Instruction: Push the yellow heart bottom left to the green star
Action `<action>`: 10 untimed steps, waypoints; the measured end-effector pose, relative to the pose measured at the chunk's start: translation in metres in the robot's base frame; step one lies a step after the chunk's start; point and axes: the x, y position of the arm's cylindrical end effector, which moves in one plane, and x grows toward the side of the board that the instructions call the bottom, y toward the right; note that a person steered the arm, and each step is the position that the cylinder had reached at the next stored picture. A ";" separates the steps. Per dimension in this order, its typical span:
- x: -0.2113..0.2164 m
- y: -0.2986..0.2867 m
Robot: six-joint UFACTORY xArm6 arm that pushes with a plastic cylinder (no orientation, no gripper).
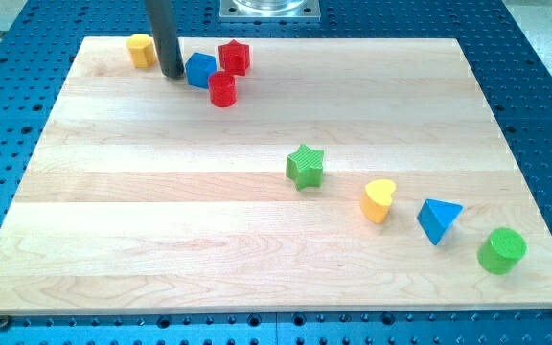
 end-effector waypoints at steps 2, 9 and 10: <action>0.010 0.032; 0.237 0.302; 0.246 0.253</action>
